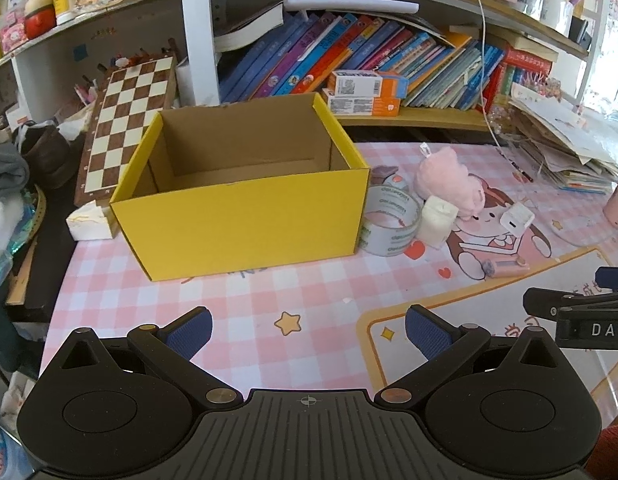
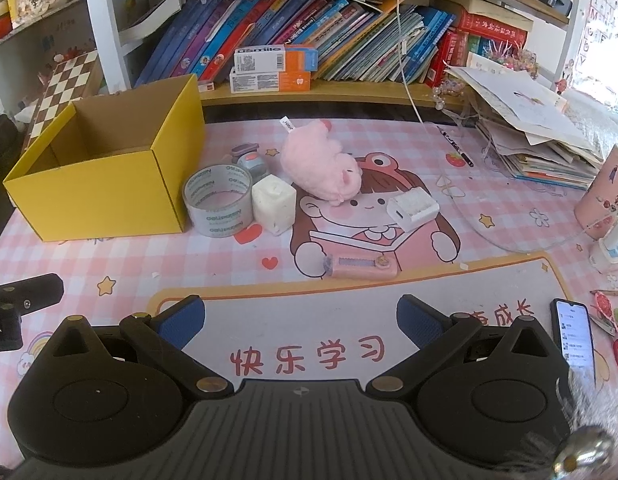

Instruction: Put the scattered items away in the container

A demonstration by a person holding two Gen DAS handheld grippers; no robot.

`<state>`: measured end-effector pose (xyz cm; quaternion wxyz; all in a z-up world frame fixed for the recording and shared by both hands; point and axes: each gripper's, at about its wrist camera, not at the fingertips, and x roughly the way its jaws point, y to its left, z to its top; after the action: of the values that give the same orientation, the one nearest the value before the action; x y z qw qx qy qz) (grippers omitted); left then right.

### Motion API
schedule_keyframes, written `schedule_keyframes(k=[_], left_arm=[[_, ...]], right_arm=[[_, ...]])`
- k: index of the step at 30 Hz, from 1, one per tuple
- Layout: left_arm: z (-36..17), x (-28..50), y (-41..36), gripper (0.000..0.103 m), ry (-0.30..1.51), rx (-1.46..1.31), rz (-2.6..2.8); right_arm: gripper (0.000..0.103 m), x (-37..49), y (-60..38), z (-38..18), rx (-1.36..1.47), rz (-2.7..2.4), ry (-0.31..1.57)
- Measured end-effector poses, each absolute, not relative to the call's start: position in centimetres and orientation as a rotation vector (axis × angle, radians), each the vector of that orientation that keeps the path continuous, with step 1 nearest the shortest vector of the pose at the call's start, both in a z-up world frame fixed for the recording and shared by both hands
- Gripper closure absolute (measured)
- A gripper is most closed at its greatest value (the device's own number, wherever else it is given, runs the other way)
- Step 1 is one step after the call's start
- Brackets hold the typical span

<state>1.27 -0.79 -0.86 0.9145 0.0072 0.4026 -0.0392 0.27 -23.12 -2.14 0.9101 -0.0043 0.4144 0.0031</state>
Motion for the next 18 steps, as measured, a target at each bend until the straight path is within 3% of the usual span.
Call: schedule_keyframes(k=[18], left_arm=[[-0.79, 1.17, -0.75, 0.0, 0.816, -0.016, -0.099]], right_arm=[[0.001, 0.43, -23.02, -2.01, 0.002, 0.048, 0.837]])
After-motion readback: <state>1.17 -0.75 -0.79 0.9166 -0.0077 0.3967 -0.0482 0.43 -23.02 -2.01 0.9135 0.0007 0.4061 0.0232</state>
